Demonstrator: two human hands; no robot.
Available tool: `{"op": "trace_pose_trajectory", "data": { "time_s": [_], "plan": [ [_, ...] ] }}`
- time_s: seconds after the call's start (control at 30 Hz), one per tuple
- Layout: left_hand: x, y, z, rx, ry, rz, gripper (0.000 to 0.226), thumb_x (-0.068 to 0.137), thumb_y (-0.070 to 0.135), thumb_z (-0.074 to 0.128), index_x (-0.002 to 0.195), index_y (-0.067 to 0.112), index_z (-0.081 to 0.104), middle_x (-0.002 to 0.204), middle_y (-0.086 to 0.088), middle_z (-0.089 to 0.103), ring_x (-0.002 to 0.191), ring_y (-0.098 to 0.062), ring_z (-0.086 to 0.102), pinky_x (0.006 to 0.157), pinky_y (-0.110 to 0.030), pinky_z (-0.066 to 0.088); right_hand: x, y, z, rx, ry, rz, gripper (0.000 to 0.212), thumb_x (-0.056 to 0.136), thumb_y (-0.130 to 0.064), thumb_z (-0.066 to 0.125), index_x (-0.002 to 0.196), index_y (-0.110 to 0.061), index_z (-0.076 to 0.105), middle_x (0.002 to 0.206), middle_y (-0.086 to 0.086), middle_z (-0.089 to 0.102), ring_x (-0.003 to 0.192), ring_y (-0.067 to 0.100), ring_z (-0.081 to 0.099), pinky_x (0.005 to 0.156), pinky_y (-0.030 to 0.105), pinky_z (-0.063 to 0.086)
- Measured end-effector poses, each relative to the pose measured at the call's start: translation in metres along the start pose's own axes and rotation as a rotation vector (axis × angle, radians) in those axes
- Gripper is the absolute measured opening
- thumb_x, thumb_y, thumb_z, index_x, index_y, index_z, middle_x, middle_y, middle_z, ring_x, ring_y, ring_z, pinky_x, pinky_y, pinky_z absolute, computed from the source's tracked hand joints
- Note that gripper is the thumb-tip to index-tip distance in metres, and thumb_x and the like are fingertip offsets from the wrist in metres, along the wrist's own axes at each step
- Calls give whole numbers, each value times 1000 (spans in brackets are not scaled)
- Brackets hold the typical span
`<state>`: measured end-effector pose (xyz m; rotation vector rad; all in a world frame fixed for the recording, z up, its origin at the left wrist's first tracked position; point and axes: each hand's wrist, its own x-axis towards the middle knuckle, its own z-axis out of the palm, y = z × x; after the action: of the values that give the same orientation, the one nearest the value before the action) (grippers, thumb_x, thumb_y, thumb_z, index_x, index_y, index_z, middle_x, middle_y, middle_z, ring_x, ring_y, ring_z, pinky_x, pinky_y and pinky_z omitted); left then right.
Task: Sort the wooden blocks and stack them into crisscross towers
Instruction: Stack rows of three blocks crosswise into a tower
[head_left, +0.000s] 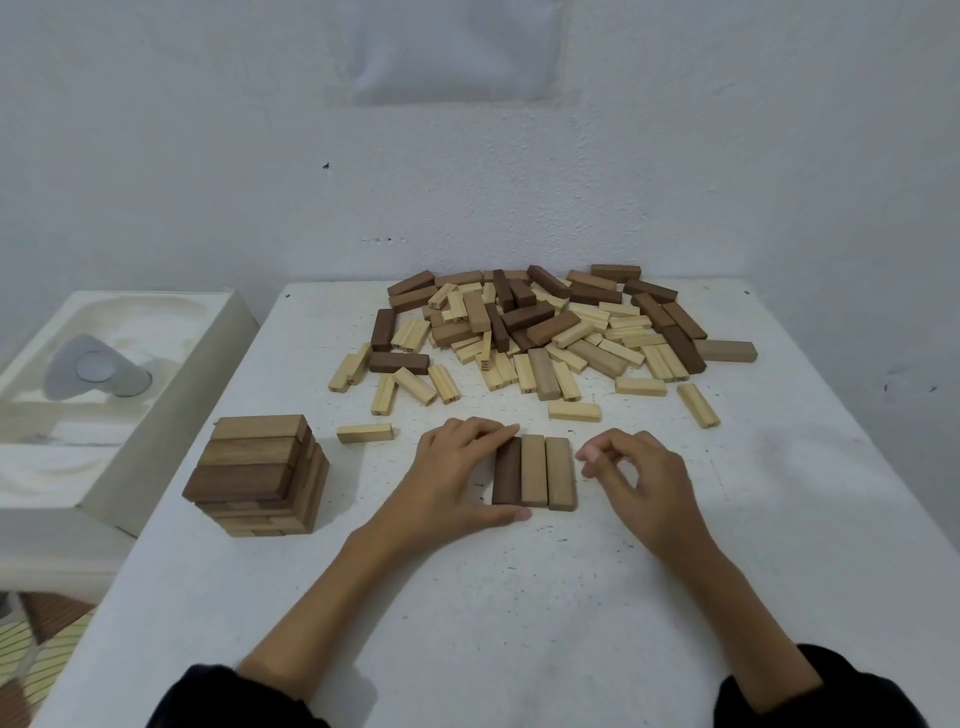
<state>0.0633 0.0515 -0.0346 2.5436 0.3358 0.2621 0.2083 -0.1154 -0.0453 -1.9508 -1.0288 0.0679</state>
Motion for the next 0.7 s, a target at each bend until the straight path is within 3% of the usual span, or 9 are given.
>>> {"op": "trace_pose_trajectory", "data": {
  "time_s": [0.07, 0.13, 0.23, 0.37, 0.5, 0.7],
  "plan": [
    [-1, -2, -3, -28, -32, 10, 95, 60, 76, 56, 143, 39, 27, 126, 29, 33, 118, 6, 26, 101, -12, 12, 5, 10, -12, 8, -120, 1, 15, 81, -43, 58, 96, -42, 59, 94, -21, 64, 96, -2, 52, 79, 23, 41],
    [-3, -3, -6, -86, -60, -10, 99, 55, 75, 59, 141, 42, 23, 124, 38, 27, 117, 10, 23, 99, -5, 9, 7, 17, -25, -13, -354, 33, 50, 67, -66, 56, 114, -52, 48, 120, -31, 47, 114, -11, 34, 97, 29, 30],
    [-1, -4, -7, -143, -49, -37, 96, 55, 68, 67, 140, 39, 30, 125, 29, 39, 118, 5, 29, 102, -14, 18, 13, 15, -29, -95, -539, 60, 80, 54, -71, 64, 125, -58, 29, 128, -41, 23, 119, -11, 20, 103, 27, 13],
    [4, -4, -2, -98, -49, -14, 88, 59, 67, 66, 138, 37, 40, 122, 22, 44, 113, 3, 33, 97, -21, 22, 22, 5, -12, -175, -537, -51, 83, 53, -70, 65, 127, -53, 31, 125, -36, 27, 116, -5, 19, 97, 22, 12],
    [10, -5, -2, -121, -57, -27, 81, 57, 69, 64, 129, 37, 47, 118, 19, 46, 109, -1, 37, 96, -25, 26, 29, 0, -12, -154, -578, -69, 74, 59, -60, 66, 124, -53, 32, 121, -32, 31, 114, -2, 24, 80, 13, 13],
    [13, -7, -3, -146, -63, -32, 73, 56, 65, 66, 123, 39, 49, 117, 21, 46, 109, 6, 36, 97, -27, 29, 27, 4, -6, -167, -528, -77, 78, 58, -63, 65, 129, -45, 38, 120, -25, 34, 112, -1, 25, 90, 23, 18]
  ]
}}
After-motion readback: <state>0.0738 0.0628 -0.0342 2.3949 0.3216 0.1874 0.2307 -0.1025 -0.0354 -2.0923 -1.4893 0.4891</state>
